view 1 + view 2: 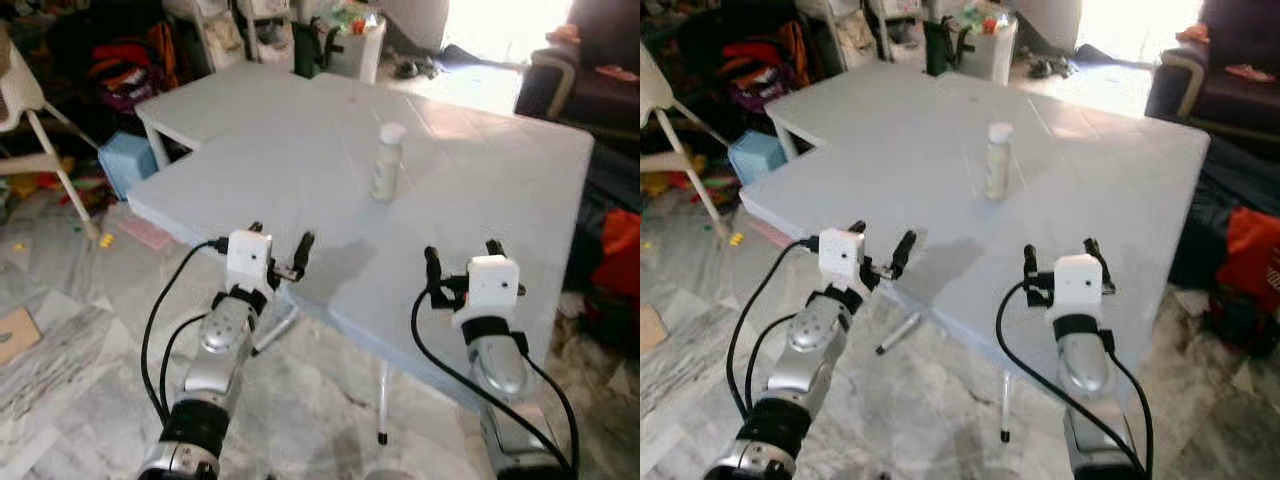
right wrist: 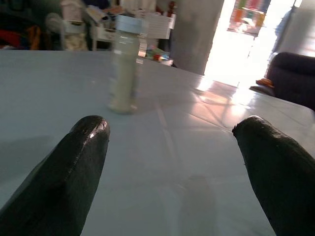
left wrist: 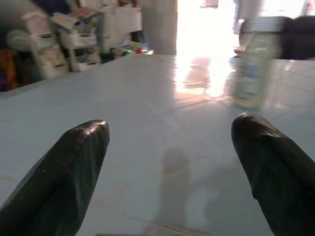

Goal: Restocking fridge

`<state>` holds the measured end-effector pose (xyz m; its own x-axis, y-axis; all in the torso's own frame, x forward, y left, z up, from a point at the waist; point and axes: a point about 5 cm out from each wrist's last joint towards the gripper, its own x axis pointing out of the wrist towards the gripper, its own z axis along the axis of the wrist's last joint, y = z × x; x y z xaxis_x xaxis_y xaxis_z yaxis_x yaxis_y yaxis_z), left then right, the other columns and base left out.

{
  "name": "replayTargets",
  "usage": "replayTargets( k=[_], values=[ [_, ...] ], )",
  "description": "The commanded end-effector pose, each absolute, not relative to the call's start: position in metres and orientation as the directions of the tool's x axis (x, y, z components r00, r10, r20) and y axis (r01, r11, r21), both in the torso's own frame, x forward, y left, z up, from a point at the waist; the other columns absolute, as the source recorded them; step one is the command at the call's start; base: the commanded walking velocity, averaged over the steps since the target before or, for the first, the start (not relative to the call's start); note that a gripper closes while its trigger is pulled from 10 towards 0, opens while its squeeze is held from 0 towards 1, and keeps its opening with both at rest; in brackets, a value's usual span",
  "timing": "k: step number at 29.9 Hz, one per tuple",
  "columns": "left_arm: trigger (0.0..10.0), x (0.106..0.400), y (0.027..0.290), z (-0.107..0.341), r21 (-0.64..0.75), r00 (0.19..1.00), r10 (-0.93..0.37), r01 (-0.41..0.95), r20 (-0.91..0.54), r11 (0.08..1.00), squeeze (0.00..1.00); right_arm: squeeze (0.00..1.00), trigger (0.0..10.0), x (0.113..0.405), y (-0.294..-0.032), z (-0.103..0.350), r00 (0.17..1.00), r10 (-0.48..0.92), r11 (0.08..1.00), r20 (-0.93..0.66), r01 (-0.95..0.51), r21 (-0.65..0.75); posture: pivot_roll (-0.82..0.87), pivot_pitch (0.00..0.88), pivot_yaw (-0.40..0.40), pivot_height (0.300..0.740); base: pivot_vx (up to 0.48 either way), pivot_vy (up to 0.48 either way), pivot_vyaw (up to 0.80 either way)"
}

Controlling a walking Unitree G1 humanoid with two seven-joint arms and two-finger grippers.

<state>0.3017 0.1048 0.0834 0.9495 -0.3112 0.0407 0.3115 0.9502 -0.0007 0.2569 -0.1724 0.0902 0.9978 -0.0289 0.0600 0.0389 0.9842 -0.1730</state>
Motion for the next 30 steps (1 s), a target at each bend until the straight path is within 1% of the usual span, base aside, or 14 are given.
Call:
replayTargets(
  k=[1, 3, 8, 9, 13, 14, 15, 17, 19, 20, 23, 24, 30],
  values=[
    [10.0, 0.302, 0.113, 0.083, 0.001, 0.959, -0.281, 0.281, 0.038, 0.96, 0.0, 0.0, 10.0, 0.259, -0.169, 0.095, 0.997, -0.018, 0.986, 0.078, 0.031, -0.164, -0.1, 0.0, -0.006, 0.74, 0.435, 0.0, 0.0],
    [10.0, 0.3, 0.12, 0.076, -0.002, 0.973, -0.231, 0.231, 0.002, 0.973, 0.0, 0.0, 10.0, 0.257, -0.168, 0.093, 0.998, 0.0, 0.986, 0.063, 0.01, -0.168, -0.09, 0.007, -0.033, 0.74, 0.216, 0.144, 0.0],
    [10.0, 0.297, 0.127, 0.071, 0.017, 0.985, -0.169, 0.169, -0.019, 0.985, 0.0, 0.0, 10.0, 0.256, -0.164, 0.092, 0.998, 0.044, 0.984, 0.047, -0.035, -0.176, -0.07, 0.014, -0.069, 0.74, 0.0, 0.058, 0.0],
    [10.0, 0.296, 0.133, 0.067, 0.013, 0.991, -0.123, 0.124, -0.043, 0.992, 0.0, 0.0, 10.0, 0.257, -0.164, 0.092, 0.997, 0.054, 0.983, 0.046, -0.045, -0.179, -0.07, 0.013, -0.073, 0.74, 0.0, 0.0, 0.0],
    [10.0, 0.292, 0.142, 0.066, 0.064, 0.992, -0.121, 0.123, -0.031, 0.99, 0.0, 0.0, 10.0, 0.261, -0.165, 0.094, 0.997, 0.047, 0.983, 0.053, -0.036, -0.18, -0.06, 0.011, -0.069, 0.74, 0.0, 0.0, 0.0],
    [10.0, 0.29, 0.149, 0.067, 0.089, 0.994, -0.106, 0.107, -0.02, 0.99, 0.0, 0.0, 10.0, 0.263, -0.166, 0.096, 0.997, 0.034, 0.983, 0.063, -0.022, -0.18, -0.07, 0.011, -0.065, 0.74, 0.0, 0.0, 0.0],
    [10.0, 0.29, 0.151, 0.067, 0.094, 0.995, -0.099, 0.101, -0.017, 0.99, 0.0, 0.0, 10.0, 0.263, -0.166, 0.096, 0.997, 0.031, 0.983, 0.065, -0.019, -0.18, -0.07, 0.011, -0.065, 0.74, 0.0, 0.0, 0.0],
    [10.0, 0.289, 0.163, 0.069, 0.12, 0.999, -0.047, 0.047, -0.009, 0.992, 0.0, 0.0, 10.0, 0.261, -0.169, 0.098, 0.997, 0.004, 0.983, 0.08, 0.01, -0.182, -0.08, 0.007, -0.043, 0.74, 0.0, 0.0, 0.0],
    [10.0, 0.286, 0.173, 0.069, 0.132, 1.0, -0.02, 0.021, -0.008, 0.991, 0.0, 0.0, 10.0, 0.257, -0.174, 0.1, 0.995, -0.028, 0.983, 0.091, 0.044, -0.18, -0.08, 0.007, -0.03, 0.74, 0.0, 0.0, 0.0],
    [10.0, 0.281, 0.183, 0.069, 0.148, 1.0, -0.011, 0.012, -0.011, 0.989, 0.0, 0.0, 10.0, 0.249, -0.181, 0.101, 0.993, -0.07, 0.98, 0.096, 0.087, -0.181, -0.09, 0.008, -0.022, 0.74, 0.0, 0.0, 0.0],
    [10.0, 0.276, 0.189, 0.069, 0.156, 1.0, -0.01, 0.013, -0.014, 0.988, 0.0, 0.0, 10.0, 0.244, -0.186, 0.1, 0.991, -0.096, 0.977, 0.094, 0.112, -0.183, -0.09, 0.009, -0.017, 0.74, 0.0, 0.0, 0.0],
    [10.0, 0.268, 0.196, 0.067, 0.182, 0.999, -0.019, 0.023, -0.026, 0.983, 0.0, 0.0, 10.0, 0.233, -0.193, 0.099, 0.987, -0.133, 0.971, 0.087, 0.147, -0.187, -0.1, 0.013, -0.003, 0.74, 0.0, 0.0, 0.0],
    [10.0, 0.256, 0.202, 0.067, 0.183, 0.999, -0.036, 0.041, -0.028, 0.982, 0.0, 0.0, 10.0, 0.215, -0.206, 0.095, 0.98, -0.189, 0.958, 0.067, 0.199, -0.204, -0.11, 0.012, 0.011, 0.74, 0.0, 0.0, 0.0]
  ],
)
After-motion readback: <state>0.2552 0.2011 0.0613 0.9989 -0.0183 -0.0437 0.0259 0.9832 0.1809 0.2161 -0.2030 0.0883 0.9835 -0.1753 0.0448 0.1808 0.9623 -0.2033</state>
